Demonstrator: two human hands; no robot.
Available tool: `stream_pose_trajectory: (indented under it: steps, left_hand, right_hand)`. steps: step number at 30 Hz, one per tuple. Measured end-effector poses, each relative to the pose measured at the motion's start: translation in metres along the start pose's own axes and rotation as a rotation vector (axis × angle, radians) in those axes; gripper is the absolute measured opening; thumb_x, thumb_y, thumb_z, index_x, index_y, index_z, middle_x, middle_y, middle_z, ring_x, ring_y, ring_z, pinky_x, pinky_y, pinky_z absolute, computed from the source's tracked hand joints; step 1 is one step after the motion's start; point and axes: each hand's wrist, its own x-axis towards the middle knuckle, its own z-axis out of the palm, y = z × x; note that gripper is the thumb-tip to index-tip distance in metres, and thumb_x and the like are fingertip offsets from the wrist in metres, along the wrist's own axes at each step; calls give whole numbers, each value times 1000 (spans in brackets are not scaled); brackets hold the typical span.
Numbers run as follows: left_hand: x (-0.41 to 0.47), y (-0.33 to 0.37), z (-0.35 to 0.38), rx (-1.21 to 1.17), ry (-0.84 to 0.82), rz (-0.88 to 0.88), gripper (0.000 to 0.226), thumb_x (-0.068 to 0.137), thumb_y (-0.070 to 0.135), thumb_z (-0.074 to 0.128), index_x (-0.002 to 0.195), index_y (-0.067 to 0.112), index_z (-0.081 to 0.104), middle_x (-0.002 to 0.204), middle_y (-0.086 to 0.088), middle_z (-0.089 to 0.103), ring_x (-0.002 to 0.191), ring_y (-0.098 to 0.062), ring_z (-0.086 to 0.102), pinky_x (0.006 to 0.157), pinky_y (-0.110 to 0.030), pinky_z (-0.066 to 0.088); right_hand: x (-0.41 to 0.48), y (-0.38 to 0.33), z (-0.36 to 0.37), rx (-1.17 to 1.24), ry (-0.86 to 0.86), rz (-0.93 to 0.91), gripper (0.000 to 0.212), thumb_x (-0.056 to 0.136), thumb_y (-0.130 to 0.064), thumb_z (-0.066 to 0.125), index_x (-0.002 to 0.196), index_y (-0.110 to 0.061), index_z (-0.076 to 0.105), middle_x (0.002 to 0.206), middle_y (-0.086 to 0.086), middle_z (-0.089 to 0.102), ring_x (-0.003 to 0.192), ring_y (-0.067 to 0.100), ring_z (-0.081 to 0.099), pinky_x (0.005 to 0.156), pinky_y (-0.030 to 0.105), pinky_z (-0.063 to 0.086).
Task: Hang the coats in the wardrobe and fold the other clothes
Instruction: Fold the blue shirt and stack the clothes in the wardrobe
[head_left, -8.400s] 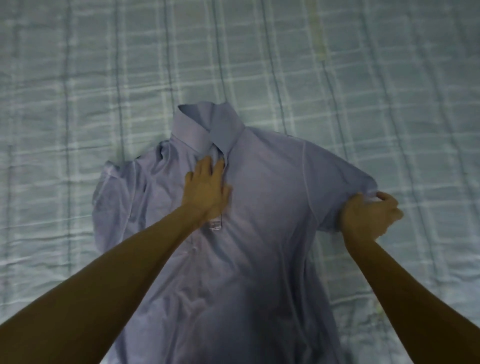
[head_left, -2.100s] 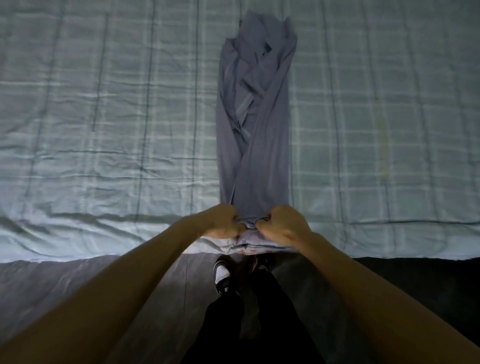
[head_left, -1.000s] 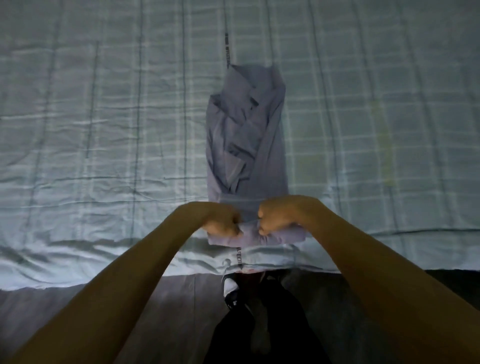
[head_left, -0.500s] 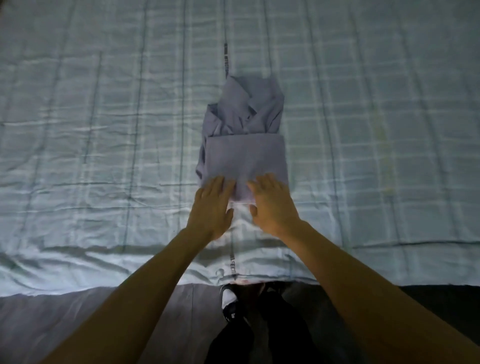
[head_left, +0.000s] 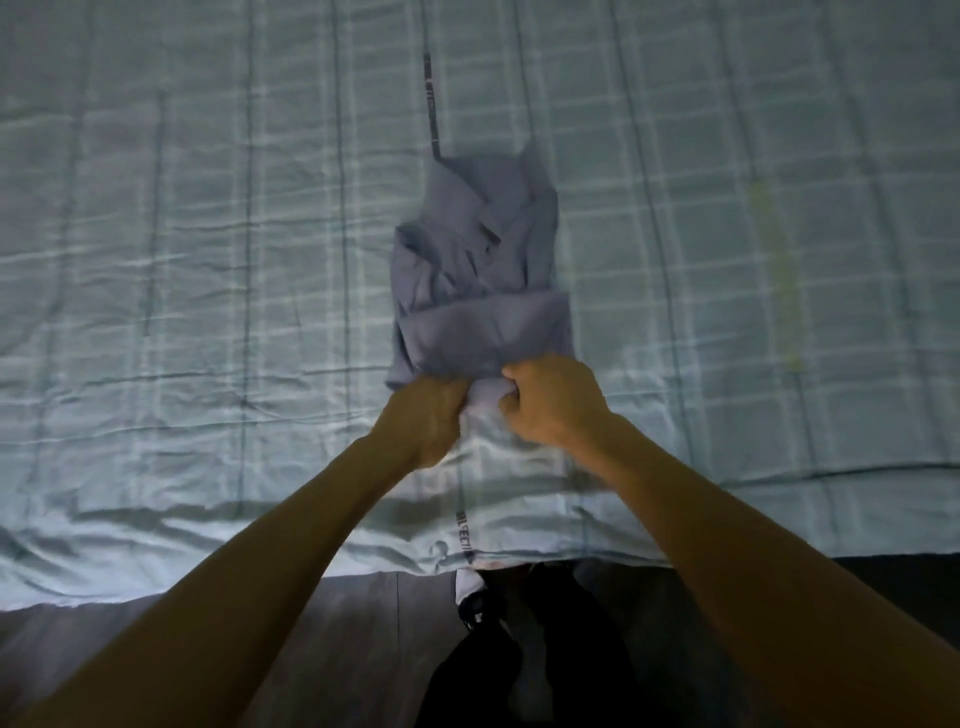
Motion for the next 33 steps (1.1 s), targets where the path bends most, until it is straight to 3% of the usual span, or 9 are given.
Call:
stream_pose_trajectory:
  steps: [3,5,7,10,13,19,22,28,33]
  left_hand:
    - [-4,18,-36,-20,-651,-62,20,94,28,49,92,13,61,91,-3,64,86,-25,58,78,-34,43]
    - [-7,24,-56,-40,-776,-70,24,93,35,52,87,13,59,84,-1,62,81,-21,56,75,-34,42]
    - [-8,22,-66,-133,-540,-106,22,94,27,51,94,7,59,97,-10,65,84,-24,56,75,-32,41]
    - [-6,17,-71,-262,404,-154,26,92,9,46,113,7,61,112,-15,62,100,-29,57,85,-31,40]
    - [-10,12,-71,-281,810,-177,35,87,-4,43,117,7,59,114,-13,60,104,-23,55,92,-24,39]
    - [-23,5,-12,-65,492,-41,46,82,15,54,127,8,46,121,-20,52,104,-36,53,86,-40,42]
    - [-14,-4,25,130,301,-33,74,76,37,62,139,17,30,141,-21,39,126,-40,40,98,-49,36]
    - [35,-19,43,291,255,10,83,81,62,42,147,13,27,150,-25,27,139,-42,25,106,-63,19]
    - [56,-24,38,340,275,26,70,80,15,55,145,9,31,145,-27,35,134,-44,34,96,-66,34]
  right_hand:
    - [-11,-9,-39,-5,-573,15,11,77,-24,58,70,-16,56,71,1,56,75,26,58,56,23,35]
    - [-17,-15,-54,35,-667,74,11,76,-24,57,69,-16,55,65,1,54,65,23,54,55,25,37]
    - [-18,-20,-63,22,-369,112,16,81,-26,54,67,-18,51,65,-1,52,67,23,52,57,26,34]
    - [-15,-19,-65,51,440,84,17,83,-17,52,93,-17,66,93,8,64,92,30,57,78,34,41]
    - [-15,-19,-61,217,683,-1,46,71,-5,50,115,-9,63,116,13,59,112,31,52,99,41,40]
    - [-13,-7,-12,102,371,-51,50,72,-17,57,122,-9,57,126,18,53,116,37,49,96,50,42]
    - [-7,4,19,-74,80,-69,81,76,-34,67,146,-16,30,153,18,22,142,35,19,114,52,19]
    - [27,22,40,-222,92,-48,101,77,-46,68,152,-19,6,157,21,-6,144,39,-8,115,50,-6]
    - [52,34,38,-326,106,-64,85,74,-28,73,146,-13,31,150,30,22,136,51,23,112,59,13]
